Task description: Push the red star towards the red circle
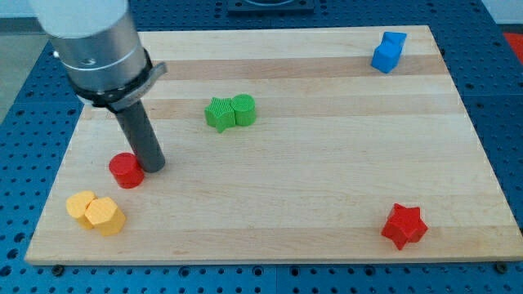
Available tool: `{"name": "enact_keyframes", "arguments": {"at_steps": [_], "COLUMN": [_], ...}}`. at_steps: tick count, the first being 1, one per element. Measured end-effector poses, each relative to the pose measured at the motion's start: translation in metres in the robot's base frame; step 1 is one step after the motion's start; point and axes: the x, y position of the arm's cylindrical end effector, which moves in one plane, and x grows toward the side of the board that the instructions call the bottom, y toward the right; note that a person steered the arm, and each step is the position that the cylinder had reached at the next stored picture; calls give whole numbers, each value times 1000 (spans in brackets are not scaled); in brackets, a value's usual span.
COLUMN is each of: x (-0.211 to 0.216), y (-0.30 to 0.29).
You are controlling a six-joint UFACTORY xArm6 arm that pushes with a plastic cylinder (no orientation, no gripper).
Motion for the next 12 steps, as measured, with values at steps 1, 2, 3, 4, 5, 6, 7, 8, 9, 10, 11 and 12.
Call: {"name": "enact_keyframes", "arguments": {"at_steps": [1, 2, 3, 4, 5, 6, 7, 8, 9, 10, 11, 12], "x": [0, 0, 0, 0, 26, 78, 105, 108, 107, 101, 81, 59], "y": [48, 146, 255, 356, 428, 443, 437, 390, 321, 244, 172, 115]}}
